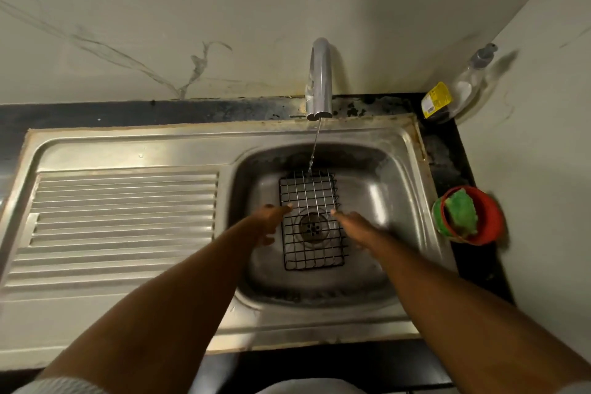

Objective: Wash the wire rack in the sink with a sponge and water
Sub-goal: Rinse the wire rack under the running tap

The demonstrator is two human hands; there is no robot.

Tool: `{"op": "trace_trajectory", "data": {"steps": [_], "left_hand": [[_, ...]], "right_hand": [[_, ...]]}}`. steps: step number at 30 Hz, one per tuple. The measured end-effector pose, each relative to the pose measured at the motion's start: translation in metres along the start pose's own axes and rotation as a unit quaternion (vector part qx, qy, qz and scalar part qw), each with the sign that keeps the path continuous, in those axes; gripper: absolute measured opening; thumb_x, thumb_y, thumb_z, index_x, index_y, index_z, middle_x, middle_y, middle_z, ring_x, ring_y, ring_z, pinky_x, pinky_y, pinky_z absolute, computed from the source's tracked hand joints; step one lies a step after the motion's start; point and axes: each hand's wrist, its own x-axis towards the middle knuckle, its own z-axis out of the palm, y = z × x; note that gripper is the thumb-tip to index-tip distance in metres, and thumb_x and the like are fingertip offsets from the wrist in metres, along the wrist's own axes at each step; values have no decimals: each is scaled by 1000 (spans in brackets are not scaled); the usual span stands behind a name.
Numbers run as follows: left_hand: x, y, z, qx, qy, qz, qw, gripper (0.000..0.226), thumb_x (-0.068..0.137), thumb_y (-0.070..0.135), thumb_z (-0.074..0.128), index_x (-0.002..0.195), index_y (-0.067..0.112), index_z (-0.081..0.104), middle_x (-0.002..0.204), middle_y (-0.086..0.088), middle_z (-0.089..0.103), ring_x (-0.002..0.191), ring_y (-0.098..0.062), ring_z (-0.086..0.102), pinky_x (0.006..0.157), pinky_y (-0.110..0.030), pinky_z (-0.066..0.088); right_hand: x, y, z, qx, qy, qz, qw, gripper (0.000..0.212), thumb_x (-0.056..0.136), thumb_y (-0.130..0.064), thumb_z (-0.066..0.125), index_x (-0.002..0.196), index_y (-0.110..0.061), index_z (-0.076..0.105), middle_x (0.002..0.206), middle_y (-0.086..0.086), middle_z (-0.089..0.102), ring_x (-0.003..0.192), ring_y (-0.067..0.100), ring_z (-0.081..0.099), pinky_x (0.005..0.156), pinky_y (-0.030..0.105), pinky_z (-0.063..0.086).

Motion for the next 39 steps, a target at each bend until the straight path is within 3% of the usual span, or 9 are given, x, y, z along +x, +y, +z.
{"op": "trace_trajectory", "data": {"steps": [2, 6, 16, 21, 25, 29, 32, 34, 39], "left_hand": [[1, -12, 7, 4, -24, -5, 1000, 73, 96, 60, 64, 150, 14, 47, 148, -14, 52, 123, -33, 57, 87, -44, 52], [4, -24, 16, -41, -36, 23, 998, 62, 97, 56, 65, 143, 17, 52, 146, -17, 53, 122, -36, 57, 90, -44, 53], [-16, -6, -12, 8, -73, -27, 997, 72, 90, 77, 55, 140, 26, 61, 141, -9, 60, 107, -42, 68, 98, -51, 55], [-27, 15, -18, 31, 135, 36, 990, 63, 93, 69, 63, 117, 11, 69, 100, -2, 79, 74, -25, 77, 56, -33, 60], [-36, 26, -13, -13, 186, 48, 981, 44, 88, 53, 80, 95, 10, 76, 82, -2, 78, 66, -21, 77, 50, -30, 61], [-37, 15, -22, -45, 221, 48, 973, 57, 84, 66, 76, 86, 9, 74, 80, -4, 78, 53, -19, 75, 57, -34, 65], [-31, 8, -37, -73, 236, 91, 965, 58, 92, 66, 66, 95, 9, 72, 86, -4, 77, 61, -17, 76, 69, -34, 64], [-29, 11, -45, -139, 172, 118, 968, 58, 93, 63, 67, 113, 8, 65, 95, -6, 70, 80, -21, 71, 74, -38, 58], [-30, 29, -55, -171, 72, 133, 974, 104, 73, 82, 71, 152, 18, 46, 142, -11, 58, 126, -33, 56, 91, -46, 49]], "right_hand": [[0, 8, 13, 25, -22, -21, 999, 71, 98, -68, 48, 146, -15, 43, 152, 14, 47, 134, 33, 49, 98, 42, 42], [-3, 8, 31, 83, -14, -85, 993, 41, 98, -62, 56, 107, -21, 53, 122, 6, 61, 105, 20, 57, 81, 33, 44], [-15, -28, 8, -19, 146, -132, 980, 49, 99, -65, 49, 91, -21, 69, 84, -3, 66, 78, 16, 61, 66, 26, 42], [-24, -51, -18, -82, 94, -192, 973, 57, 98, -61, 56, 69, -13, 59, 64, -2, 56, 65, 18, 52, 60, 29, 35], [-25, -70, -28, -123, 107, -204, 965, 55, 99, -57, 56, 63, -18, 43, 61, -3, 46, 66, 19, 47, 61, 32, 33], [-26, -67, -41, -131, 60, -206, 968, 47, 99, -60, 53, 76, -19, 54, 71, 1, 52, 71, 20, 51, 65, 32, 37], [-27, -67, -57, -109, 22, -227, 968, 58, 95, -63, 55, 95, -6, 66, 94, 12, 70, 88, 28, 66, 78, 39, 54], [-32, -72, -66, -109, 7, -242, 964, 46, 98, -58, 57, 98, -15, 70, 102, 8, 72, 99, 28, 68, 88, 45, 56], [-40, -83, -83, -124, -16, -251, 960, 40, 96, -56, 63, 100, -19, 74, 108, 8, 72, 105, 27, 66, 99, 45, 52]]}}
